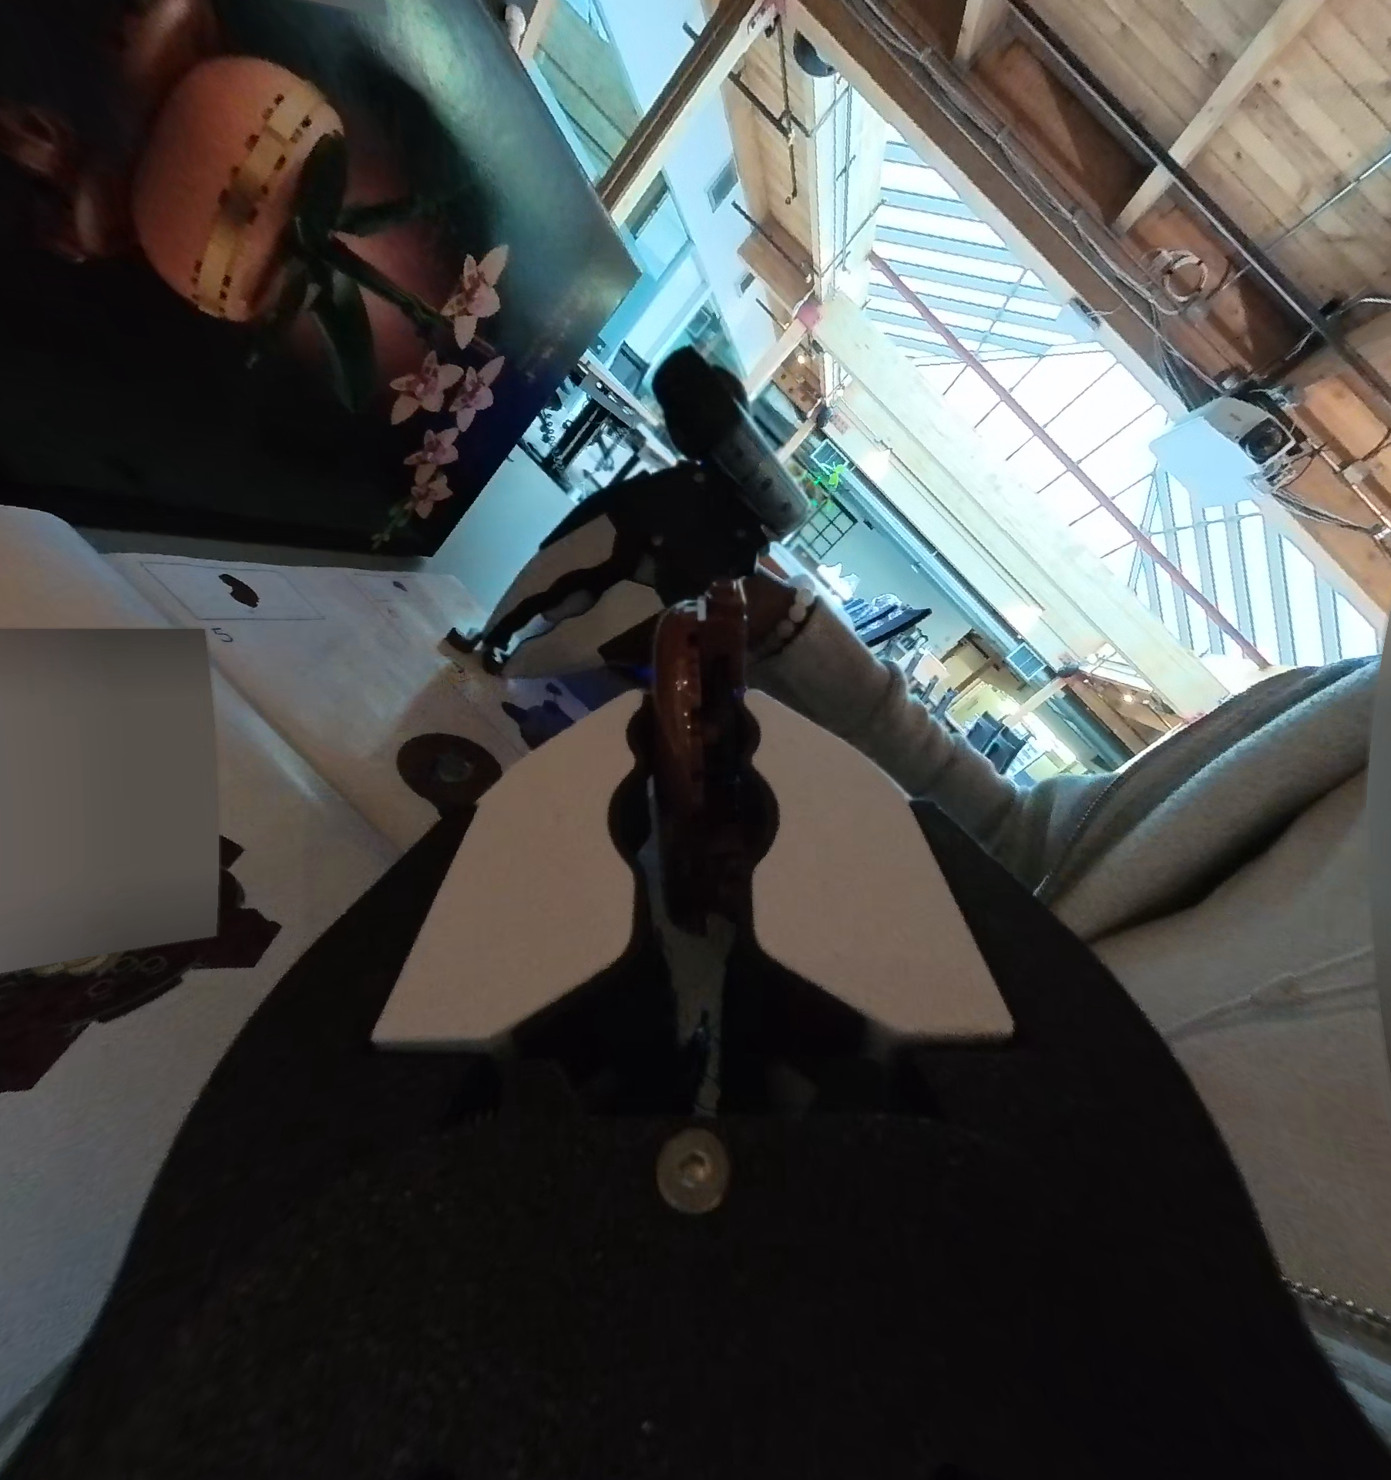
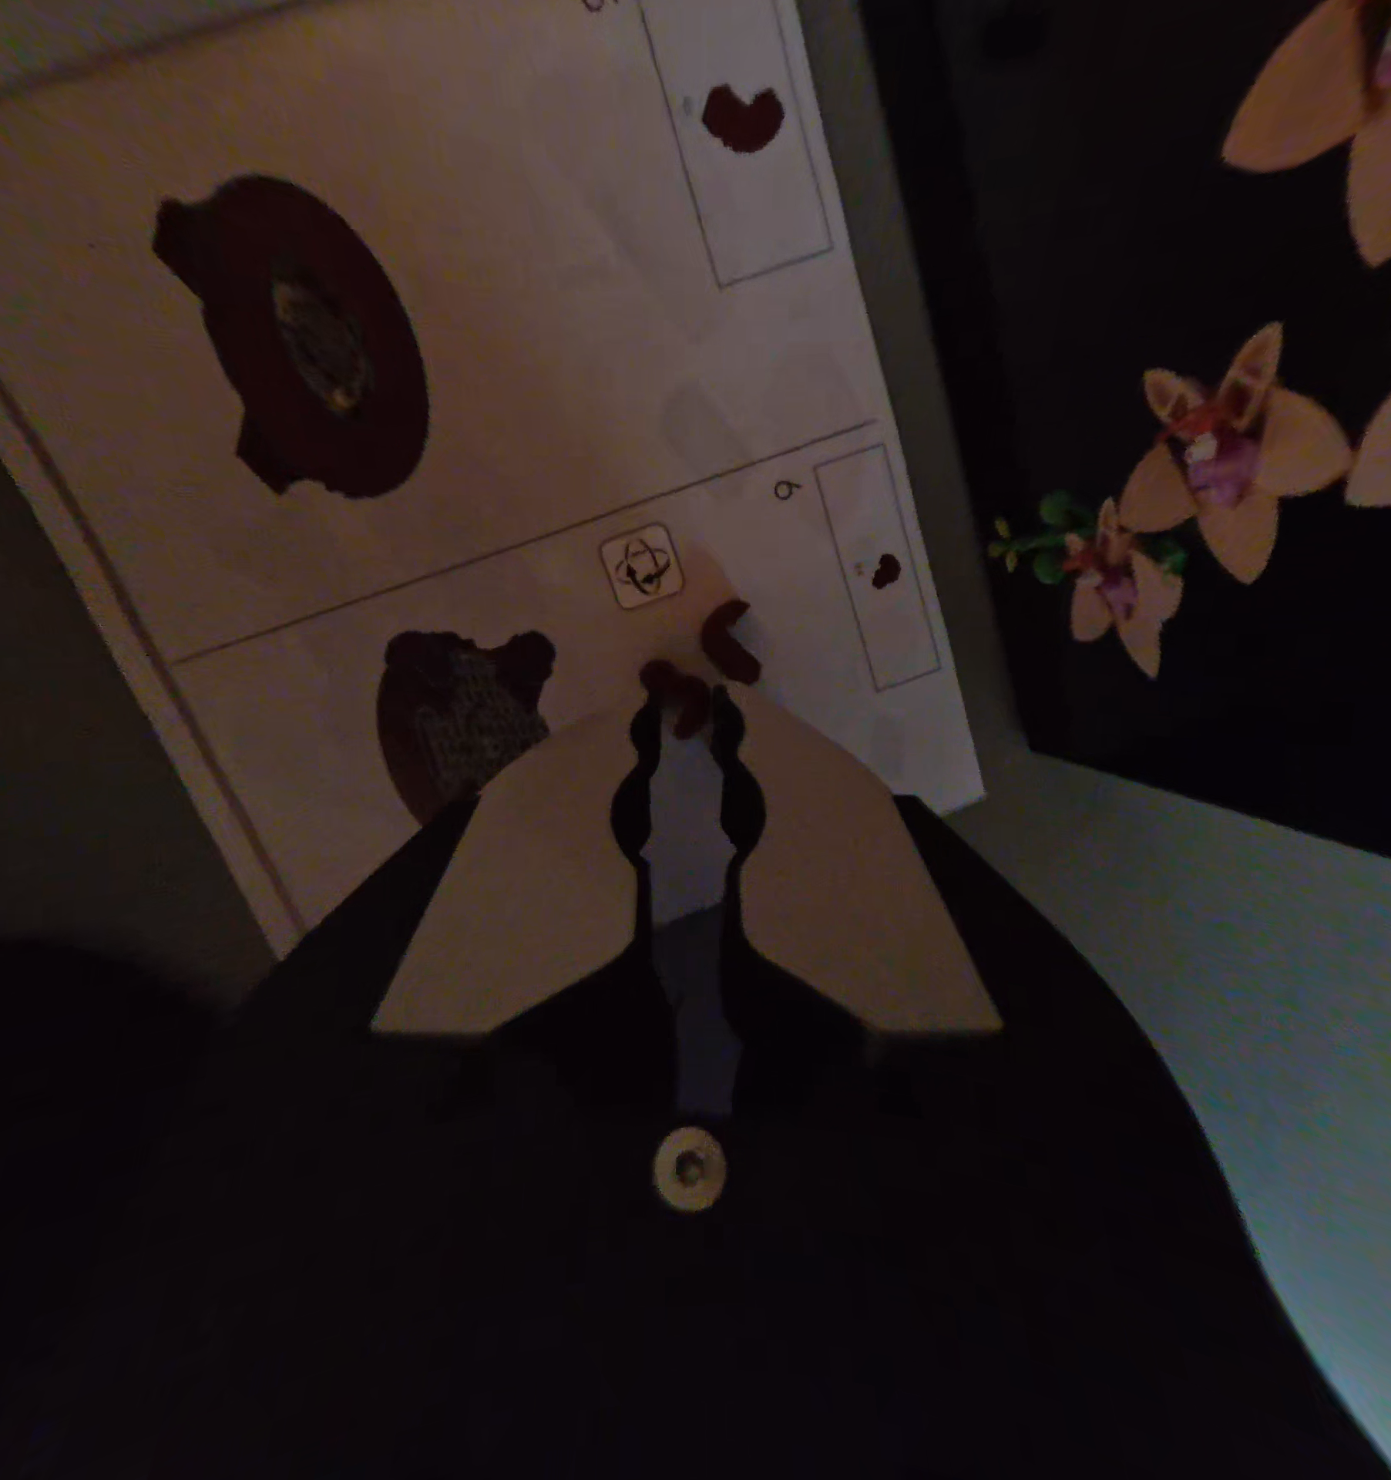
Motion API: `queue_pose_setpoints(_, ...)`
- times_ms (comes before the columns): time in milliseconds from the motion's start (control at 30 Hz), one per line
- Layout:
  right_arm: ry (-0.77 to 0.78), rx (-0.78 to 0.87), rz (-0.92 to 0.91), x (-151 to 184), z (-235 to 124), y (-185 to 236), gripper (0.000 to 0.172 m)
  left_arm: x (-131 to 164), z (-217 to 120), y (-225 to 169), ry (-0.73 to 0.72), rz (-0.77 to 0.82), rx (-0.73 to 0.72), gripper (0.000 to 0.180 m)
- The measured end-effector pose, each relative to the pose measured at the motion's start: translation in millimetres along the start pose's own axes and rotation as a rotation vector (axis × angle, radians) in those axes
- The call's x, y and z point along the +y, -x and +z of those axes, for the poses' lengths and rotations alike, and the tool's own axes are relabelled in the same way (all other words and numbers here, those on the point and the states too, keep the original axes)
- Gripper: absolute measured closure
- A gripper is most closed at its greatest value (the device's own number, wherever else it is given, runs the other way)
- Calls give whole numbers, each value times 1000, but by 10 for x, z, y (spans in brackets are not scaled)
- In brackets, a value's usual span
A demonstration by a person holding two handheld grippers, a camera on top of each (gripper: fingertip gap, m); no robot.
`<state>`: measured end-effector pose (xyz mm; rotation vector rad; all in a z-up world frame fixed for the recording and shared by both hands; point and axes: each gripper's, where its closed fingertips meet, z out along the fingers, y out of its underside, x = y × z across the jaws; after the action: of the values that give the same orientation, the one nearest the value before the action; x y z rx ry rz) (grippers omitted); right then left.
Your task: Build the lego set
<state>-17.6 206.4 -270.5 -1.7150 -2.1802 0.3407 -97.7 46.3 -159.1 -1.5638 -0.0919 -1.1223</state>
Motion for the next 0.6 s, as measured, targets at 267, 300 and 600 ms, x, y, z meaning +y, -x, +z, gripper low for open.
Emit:
queue_pose_setpoints(267,-124,40,-7,-48,-362,282,166,20,13,-7,15,8,0,163)
queue_pose_setpoints(300,-137,40,13,-8,-466,395,166,28,16,-10,22,12,0,163)
queue_pose_setpoints(600,-46,22,326,922,-839,1363,165,142,121,-137,109,16,-17,164)
